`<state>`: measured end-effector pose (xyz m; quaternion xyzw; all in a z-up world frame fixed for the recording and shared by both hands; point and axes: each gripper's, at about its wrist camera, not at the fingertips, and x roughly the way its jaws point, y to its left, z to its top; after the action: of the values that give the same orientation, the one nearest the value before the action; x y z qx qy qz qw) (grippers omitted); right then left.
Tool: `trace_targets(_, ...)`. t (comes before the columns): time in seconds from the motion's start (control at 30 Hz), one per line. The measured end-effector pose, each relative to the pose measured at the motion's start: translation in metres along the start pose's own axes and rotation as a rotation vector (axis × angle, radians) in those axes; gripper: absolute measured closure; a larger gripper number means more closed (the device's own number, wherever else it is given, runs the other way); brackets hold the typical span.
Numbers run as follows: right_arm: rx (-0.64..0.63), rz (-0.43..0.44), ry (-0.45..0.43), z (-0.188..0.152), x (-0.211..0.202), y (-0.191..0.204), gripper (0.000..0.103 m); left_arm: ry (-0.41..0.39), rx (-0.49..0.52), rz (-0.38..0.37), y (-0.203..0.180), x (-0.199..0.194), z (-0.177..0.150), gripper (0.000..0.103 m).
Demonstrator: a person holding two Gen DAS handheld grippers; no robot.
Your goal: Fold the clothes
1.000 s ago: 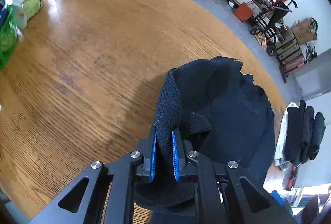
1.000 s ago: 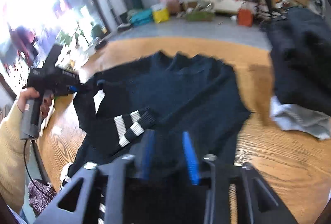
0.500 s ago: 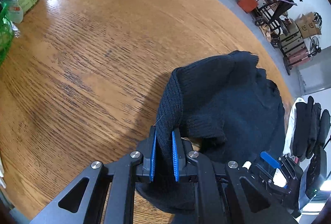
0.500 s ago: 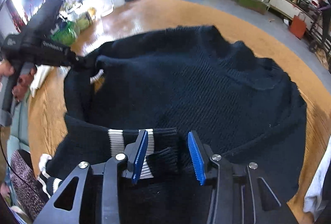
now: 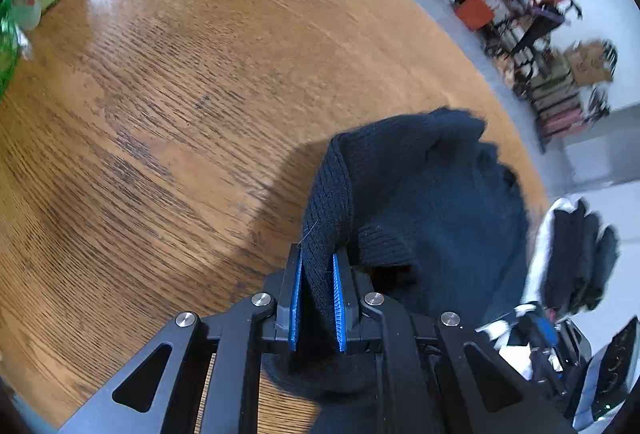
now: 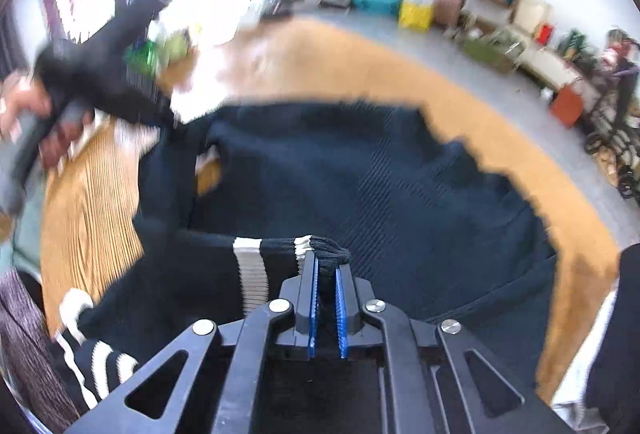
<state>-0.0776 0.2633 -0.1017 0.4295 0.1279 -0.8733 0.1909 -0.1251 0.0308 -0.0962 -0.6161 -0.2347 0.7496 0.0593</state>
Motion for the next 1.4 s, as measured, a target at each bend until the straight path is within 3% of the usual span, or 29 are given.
trace_targets(0.2, 0.049, -0.090, -0.260, 0.022, -0.086, -0.021, 0.094, -0.011, -0.064, -0.075, 0.000, -0.008, -0.005, 0.089)
trace_targets(0.33, 0.027, -0.102, -0.257, -0.015, -0.116, -0.004, 0.093, 0.039, -0.110, -0.088, 0.007, 0.001, -0.011, 0.082)
trace_targets(0.4, 0.037, -0.099, -0.206, -0.044, -0.114, 0.003, 0.093, 0.076, -0.154, -0.096, 0.016, 0.007, -0.013, 0.061)
trace_targets(0.43, 0.047, -0.095, -0.167, -0.061, -0.108, 0.007, 0.093, 0.093, -0.176, -0.115, 0.021, 0.007, -0.015, 0.046)
trace_targets(0.47, 0.065, -0.087, -0.129, -0.078, -0.102, 0.009, 0.093, 0.107, -0.200, -0.155, 0.026, 0.007, -0.017, 0.038)
trace_targets(0.57, 0.176, -0.040, -0.015, -0.126, -0.085, 0.008, 0.092, 0.111, -0.248, -0.246, 0.038, -0.002, -0.019, 0.036)
trace_targets(0.73, 0.295, -0.025, 0.034, -0.166, -0.086, 0.003, 0.083, 0.021, -0.217, -0.191, 0.041, -0.032, -0.020, 0.036)
trace_targets(0.83, 0.316, -0.004, 0.027, -0.168, -0.094, 0.001, 0.066, 0.024, -0.162, -0.168, 0.033, -0.032, -0.027, 0.036)
trace_targets(1.03, 0.362, 0.057, -0.070, -0.147, -0.114, -0.018, 0.051, 0.049, 0.057, -0.030, 0.004, -0.025, -0.051, 0.036)
trace_targets(1.1, 0.355, 0.048, -0.033, -0.140, -0.096, -0.023, 0.050, 0.055, 0.067, -0.034, 0.001, -0.024, -0.057, 0.036)
trace_targets(1.23, 0.316, 0.018, 0.063, -0.134, -0.054, -0.026, 0.059, 0.049, 0.029, -0.078, 0.009, -0.029, -0.060, 0.036)
trace_targets(1.4, 0.230, 0.017, 0.128, -0.147, -0.034, 0.001, 0.060, 0.025, 0.035, -0.019, 0.025, -0.040, -0.061, 0.036)
